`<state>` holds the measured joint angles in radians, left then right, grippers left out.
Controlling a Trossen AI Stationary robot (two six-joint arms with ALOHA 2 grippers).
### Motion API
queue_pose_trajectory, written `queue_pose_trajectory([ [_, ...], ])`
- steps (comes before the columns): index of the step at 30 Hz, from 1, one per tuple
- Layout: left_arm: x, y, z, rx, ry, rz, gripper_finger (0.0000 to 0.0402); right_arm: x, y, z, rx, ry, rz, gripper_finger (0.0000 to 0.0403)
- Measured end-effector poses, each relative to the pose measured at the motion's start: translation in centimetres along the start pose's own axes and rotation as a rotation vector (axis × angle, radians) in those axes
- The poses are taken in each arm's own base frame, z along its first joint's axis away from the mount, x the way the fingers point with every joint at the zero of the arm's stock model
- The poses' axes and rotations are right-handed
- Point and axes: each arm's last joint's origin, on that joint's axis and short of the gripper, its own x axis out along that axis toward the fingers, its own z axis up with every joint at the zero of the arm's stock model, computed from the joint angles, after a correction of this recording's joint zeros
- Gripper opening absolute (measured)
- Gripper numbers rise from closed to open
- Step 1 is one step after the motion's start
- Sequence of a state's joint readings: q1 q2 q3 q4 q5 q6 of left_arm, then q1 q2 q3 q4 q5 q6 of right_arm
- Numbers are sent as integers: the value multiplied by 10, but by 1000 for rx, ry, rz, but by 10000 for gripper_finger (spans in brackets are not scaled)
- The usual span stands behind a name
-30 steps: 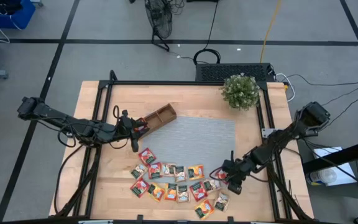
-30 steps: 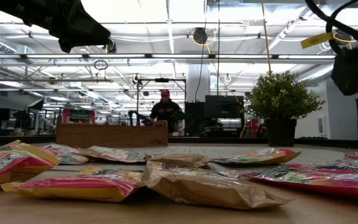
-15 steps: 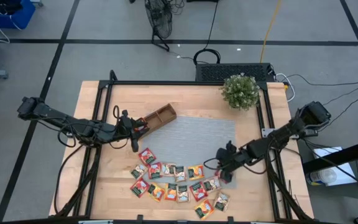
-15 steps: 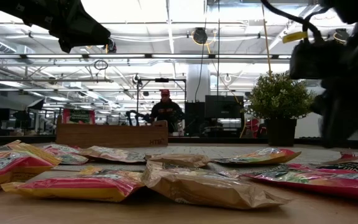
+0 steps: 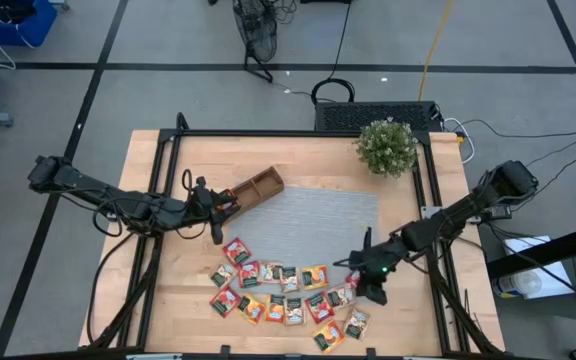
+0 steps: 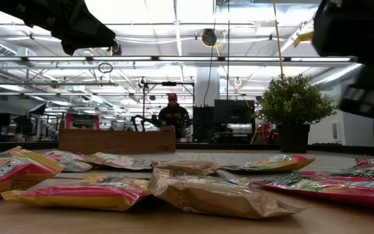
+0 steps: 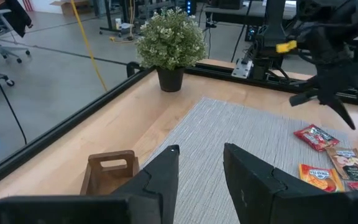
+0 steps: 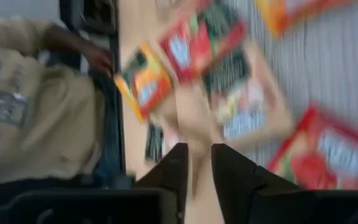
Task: Pick & Place Tea
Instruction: Adjust the red tea bag on the table
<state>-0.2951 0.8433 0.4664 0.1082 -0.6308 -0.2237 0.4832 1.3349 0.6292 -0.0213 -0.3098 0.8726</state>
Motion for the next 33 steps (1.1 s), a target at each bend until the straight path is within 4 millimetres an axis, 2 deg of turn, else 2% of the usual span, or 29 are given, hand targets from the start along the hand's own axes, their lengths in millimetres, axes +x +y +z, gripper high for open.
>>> queue_pose_trajectory([
  [4, 0, 0, 0, -1, 0, 0, 132, 1, -4, -13, 100, 95, -84, 11],
  [6, 0, 0, 0, 0, 0, 0, 132, 1, -7, -19, 137, 119, -139, 4],
  [15, 0, 0, 0, -2, 0, 0, 132, 0, -15, -27, 184, 101, -297, 2],
  [23, 0, 0, 0, -2, 0, 0, 132, 1, -14, -27, 205, 115, -275, 1],
  [33, 0, 0, 0, 0, 0, 0, 132, 13, -20, -26, 185, 122, -298, 0],
])
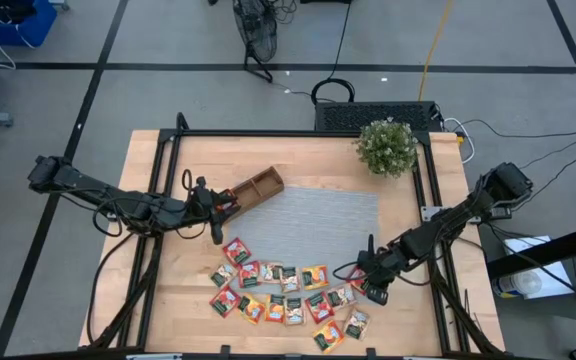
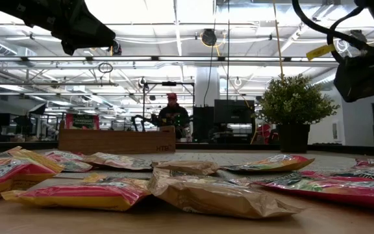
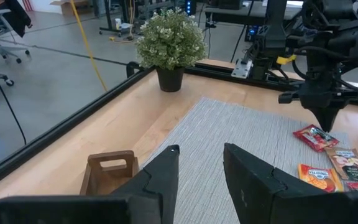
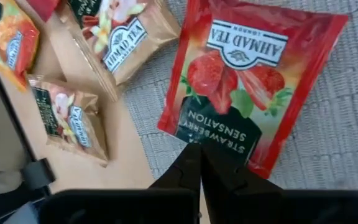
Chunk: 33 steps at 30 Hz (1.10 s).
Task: Pick & Place Tea
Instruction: Adjust the red tea bag on the table
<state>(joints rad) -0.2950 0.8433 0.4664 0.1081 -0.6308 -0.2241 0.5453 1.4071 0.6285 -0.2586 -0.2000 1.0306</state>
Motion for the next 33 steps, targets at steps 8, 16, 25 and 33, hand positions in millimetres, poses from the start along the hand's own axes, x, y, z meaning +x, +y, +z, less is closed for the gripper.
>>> queue_pose_trajectory([
  [8, 0, 0, 0, 1, 0, 0, 132, -1, -4, 5, -73, -163, -116, 0],
  [16, 0, 0, 0, 0, 0, 0, 131, -5, -11, 19, -172, -424, -316, 0],
  [25, 0, 0, 0, 0, 0, 0, 132, -10, 9, 33, -387, -564, -167, 0],
  [33, 0, 0, 0, 0, 0, 0, 132, -5, 18, 17, -204, -189, 178, 0],
])
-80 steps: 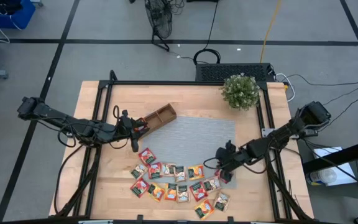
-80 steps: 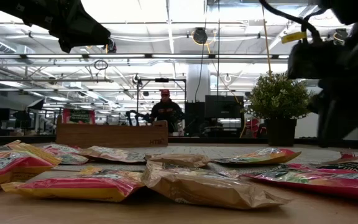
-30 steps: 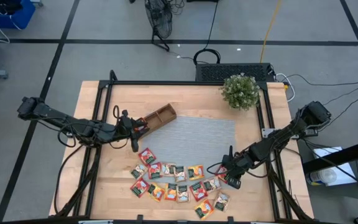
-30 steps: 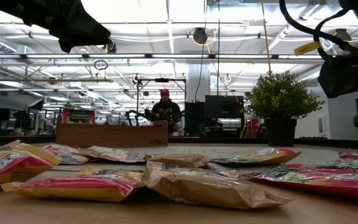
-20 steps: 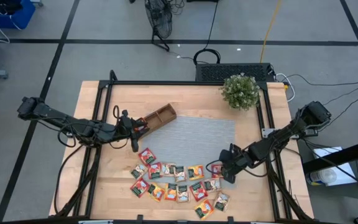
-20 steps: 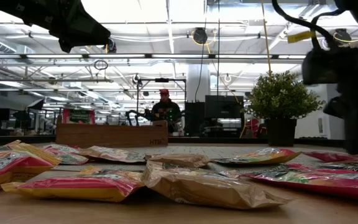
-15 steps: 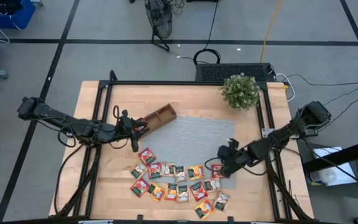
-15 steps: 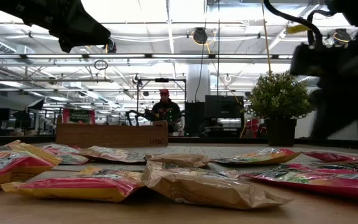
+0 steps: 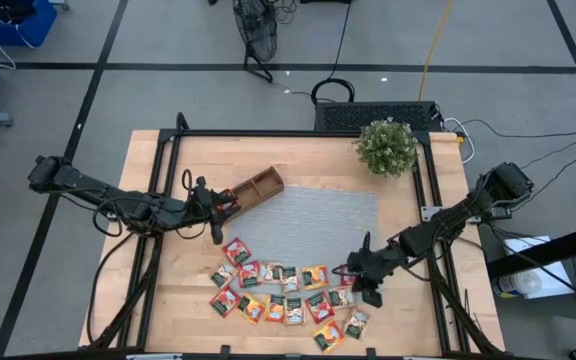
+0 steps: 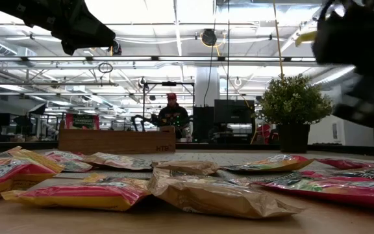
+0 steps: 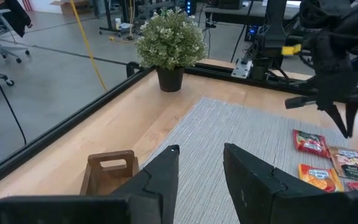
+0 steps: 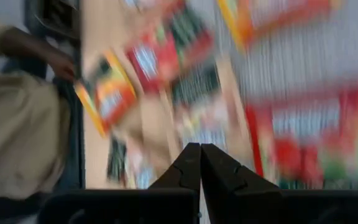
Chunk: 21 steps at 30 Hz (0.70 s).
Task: Pick & Place Tea
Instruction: Adjust the red tea bag on the table
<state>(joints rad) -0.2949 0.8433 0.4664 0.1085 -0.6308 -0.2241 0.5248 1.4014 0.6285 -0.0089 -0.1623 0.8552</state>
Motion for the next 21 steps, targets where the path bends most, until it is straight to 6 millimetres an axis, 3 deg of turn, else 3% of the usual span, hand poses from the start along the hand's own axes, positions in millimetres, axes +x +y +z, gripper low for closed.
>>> queue_pose_trajectory([
  [7, 0, 0, 0, 0, 0, 0, 131, -2, -15, -18, 178, 145, -192, 0],
  [21, 0, 0, 0, 0, 0, 0, 132, -5, -25, -8, 29, -141, -450, 0],
])
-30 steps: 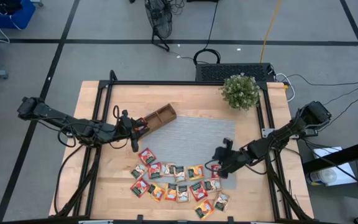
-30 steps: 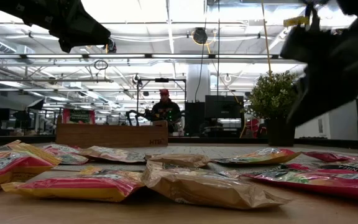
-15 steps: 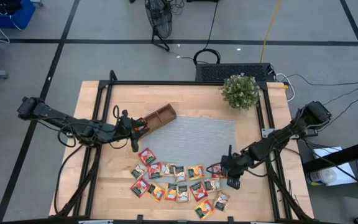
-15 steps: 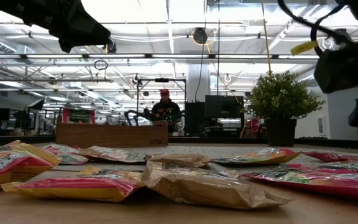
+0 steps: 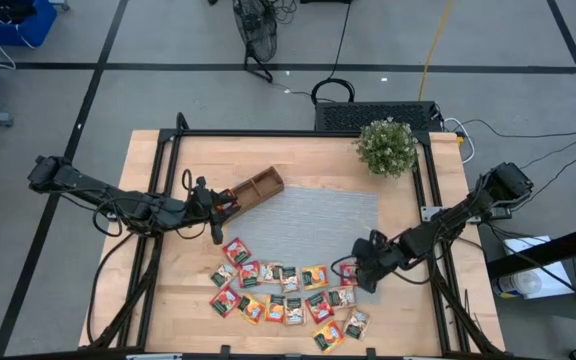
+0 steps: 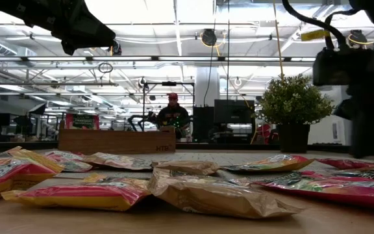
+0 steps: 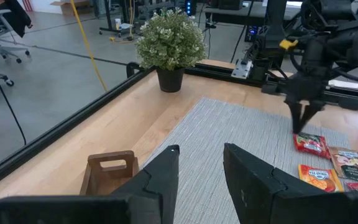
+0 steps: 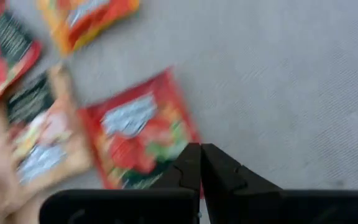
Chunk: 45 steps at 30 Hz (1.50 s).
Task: Pick & Place Tea
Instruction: Adjust the red tea bag on the table
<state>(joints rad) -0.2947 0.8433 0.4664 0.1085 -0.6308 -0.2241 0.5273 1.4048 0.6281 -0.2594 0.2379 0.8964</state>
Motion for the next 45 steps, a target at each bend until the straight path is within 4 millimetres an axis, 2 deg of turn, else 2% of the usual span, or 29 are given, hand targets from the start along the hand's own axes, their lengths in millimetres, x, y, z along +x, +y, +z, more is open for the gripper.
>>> queue_pose_trajectory([
  [2, 0, 0, 0, 0, 0, 0, 131, 0, -1, 2, 8, -14, -4, 0],
  [7, 0, 0, 0, 0, 0, 0, 132, -1, 14, 5, 26, 129, 291, 0],
  [10, 0, 0, 0, 0, 0, 0, 131, -3, 19, 5, 29, 171, 370, 0],
  [23, 0, 0, 0, 0, 0, 0, 131, 9, -3, -16, 176, 245, 279, 0],
  [34, 0, 0, 0, 0, 0, 0, 132, 11, -8, -12, 105, 56, 142, 0],
  [45, 0, 0, 0, 0, 0, 0, 132, 11, -10, -11, 86, -7, 91, 0],
])
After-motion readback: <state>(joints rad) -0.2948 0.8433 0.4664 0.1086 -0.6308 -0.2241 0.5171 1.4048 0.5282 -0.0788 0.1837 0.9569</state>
